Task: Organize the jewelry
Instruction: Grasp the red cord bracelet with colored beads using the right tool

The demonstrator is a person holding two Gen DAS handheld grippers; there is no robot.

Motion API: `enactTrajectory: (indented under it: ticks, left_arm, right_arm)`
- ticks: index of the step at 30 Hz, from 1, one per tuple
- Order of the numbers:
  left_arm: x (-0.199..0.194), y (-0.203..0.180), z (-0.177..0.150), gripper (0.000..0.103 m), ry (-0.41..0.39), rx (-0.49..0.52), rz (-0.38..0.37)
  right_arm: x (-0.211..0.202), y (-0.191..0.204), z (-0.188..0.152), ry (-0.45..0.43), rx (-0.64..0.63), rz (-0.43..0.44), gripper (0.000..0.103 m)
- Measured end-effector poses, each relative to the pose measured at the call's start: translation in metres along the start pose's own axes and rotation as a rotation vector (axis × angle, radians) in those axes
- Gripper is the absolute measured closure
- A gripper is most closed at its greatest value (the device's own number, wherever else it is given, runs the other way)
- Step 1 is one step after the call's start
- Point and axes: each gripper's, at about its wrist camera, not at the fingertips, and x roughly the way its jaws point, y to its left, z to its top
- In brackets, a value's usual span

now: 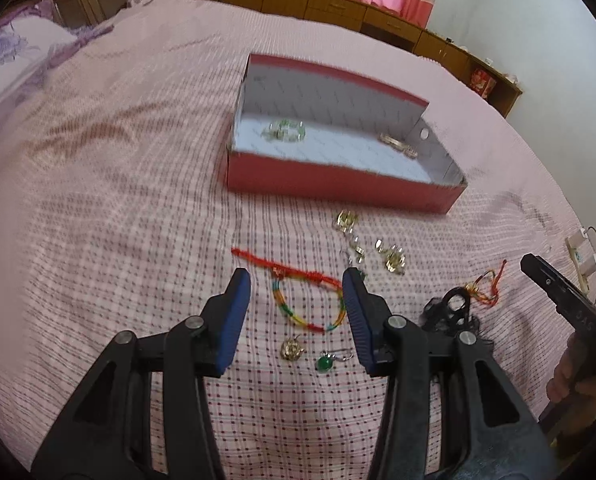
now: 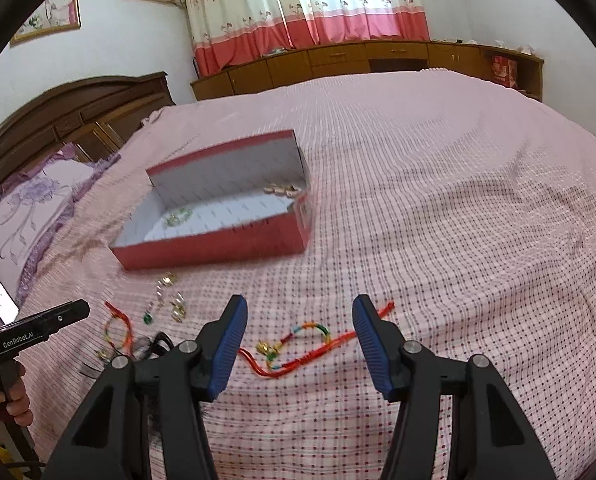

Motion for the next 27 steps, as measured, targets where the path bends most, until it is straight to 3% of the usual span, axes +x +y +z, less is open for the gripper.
enactTrajectory:
  ticks: [12, 15, 18, 24, 27]
  left_arm:
    - [0.031, -0.004, -0.015, 0.067, 0.061, 0.002, 0.005]
    - [0.039, -0.008, -0.017, 0.072, 0.068, 0.022, 0.028]
    - [0.042, -0.007, -0.016, 0.087, 0.059, 0.015, 0.037]
    - [0.046, -0.007, -0.017, 0.092, 0.047, -0.004, 0.028]
    - [0.048, -0.011, -0.015, 0.1, 0.044, 0.007, 0.027]
  right_arm:
    - [0.03, -0.008, -0.019, 0.083, 0.022, -0.006, 0.045]
    - [0.038, -0.007, -0.021, 0.102, 0.028, -0.002, 0.045]
    - [0.046, -0.007, -0.024, 0.119, 0.032, -0.004, 0.044]
    - [0.056, -0.01, -0.031, 0.129, 0.063, -0.006, 0.044]
    - [0.055, -0.01, -0.032, 0.123, 0.078, -0.006, 0.044]
